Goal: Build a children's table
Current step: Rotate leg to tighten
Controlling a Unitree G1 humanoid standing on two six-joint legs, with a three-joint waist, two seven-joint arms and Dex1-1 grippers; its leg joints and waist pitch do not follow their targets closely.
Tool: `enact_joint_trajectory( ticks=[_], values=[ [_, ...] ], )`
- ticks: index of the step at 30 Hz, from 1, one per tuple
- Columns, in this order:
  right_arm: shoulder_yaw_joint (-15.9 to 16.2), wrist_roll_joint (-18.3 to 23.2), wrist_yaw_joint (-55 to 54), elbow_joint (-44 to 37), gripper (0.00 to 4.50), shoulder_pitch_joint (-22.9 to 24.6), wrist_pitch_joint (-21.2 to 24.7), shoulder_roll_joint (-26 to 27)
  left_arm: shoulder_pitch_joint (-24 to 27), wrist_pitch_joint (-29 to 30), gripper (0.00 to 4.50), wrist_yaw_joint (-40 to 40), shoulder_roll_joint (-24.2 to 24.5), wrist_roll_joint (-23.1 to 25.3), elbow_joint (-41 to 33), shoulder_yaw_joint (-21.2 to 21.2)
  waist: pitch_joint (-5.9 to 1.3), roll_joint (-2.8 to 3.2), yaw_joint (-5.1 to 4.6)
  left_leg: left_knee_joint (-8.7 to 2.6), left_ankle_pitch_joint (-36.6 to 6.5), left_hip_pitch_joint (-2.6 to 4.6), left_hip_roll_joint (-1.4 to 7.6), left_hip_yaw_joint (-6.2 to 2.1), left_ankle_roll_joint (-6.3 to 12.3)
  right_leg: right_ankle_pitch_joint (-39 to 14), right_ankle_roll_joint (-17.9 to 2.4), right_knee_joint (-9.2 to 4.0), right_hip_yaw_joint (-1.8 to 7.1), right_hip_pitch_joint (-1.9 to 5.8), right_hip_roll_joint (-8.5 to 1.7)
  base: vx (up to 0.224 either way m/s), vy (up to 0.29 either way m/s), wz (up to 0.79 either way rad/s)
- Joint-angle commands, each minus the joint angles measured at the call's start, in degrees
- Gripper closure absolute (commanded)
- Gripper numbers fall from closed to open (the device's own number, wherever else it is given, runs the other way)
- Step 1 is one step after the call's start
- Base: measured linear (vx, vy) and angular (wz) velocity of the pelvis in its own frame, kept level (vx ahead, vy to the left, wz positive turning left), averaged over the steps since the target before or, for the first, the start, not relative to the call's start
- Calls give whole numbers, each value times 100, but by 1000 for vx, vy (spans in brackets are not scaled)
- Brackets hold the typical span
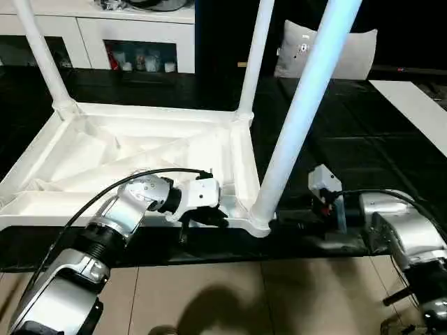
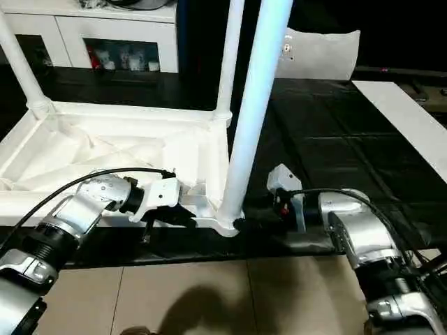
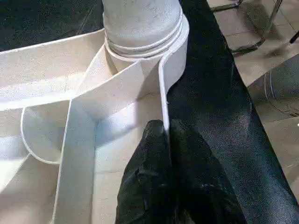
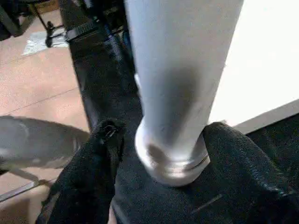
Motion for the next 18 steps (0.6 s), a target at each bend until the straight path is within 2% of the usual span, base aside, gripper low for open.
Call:
enact_joint_trajectory(
  ticks=[1, 5, 7, 14, 18],
  values=[
    [45, -92, -213, 130, 189, -176, -270, 146, -1, -177, 450, -163, -139, 36, -149, -190, -406, -34, -20, -353, -820, 21, 191, -24, 233, -1358, -900, -407, 334, 318, -466, 0, 0, 0],
    [26, -112, -235, 245, 223, -234, -383, 197, 10, -186, 450, -165, -141, 25, -137, -194, -407, -18, -7, -356, -813, 36, 202, -21, 230, -1186, -989, -387, 335, 314, -456, 0, 0, 0],
    [52, -129, -168, 268, 241, -244, -501, 208, 24, -187, 450, -167, -140, 20, -138, -195, -409, -26, 9, -353, -824, 22, 199, -21, 235, -1107, -996, -375, 337, 330, -461, 0, 0, 0],
    [68, -5, -33, 345, 241, -259, -231, 245, 73, -179, 450, -155, -134, 40, -151, -194, -400, -26, 20, -357, -894, 21, 192, -22, 223, -1352, -911, -408, 335, 333, -465, 0, 0, 0],
    [99, -172, -151, 462, 241, -273, -403, 238, 85, -181, 450, -131, -134, 44, -136, -182, -403, -29, 15, -358, -890, 21, 193, -24, 209, -1315, -913, -401, 334, 330, -462, 0, 0, 0]
  ],
)
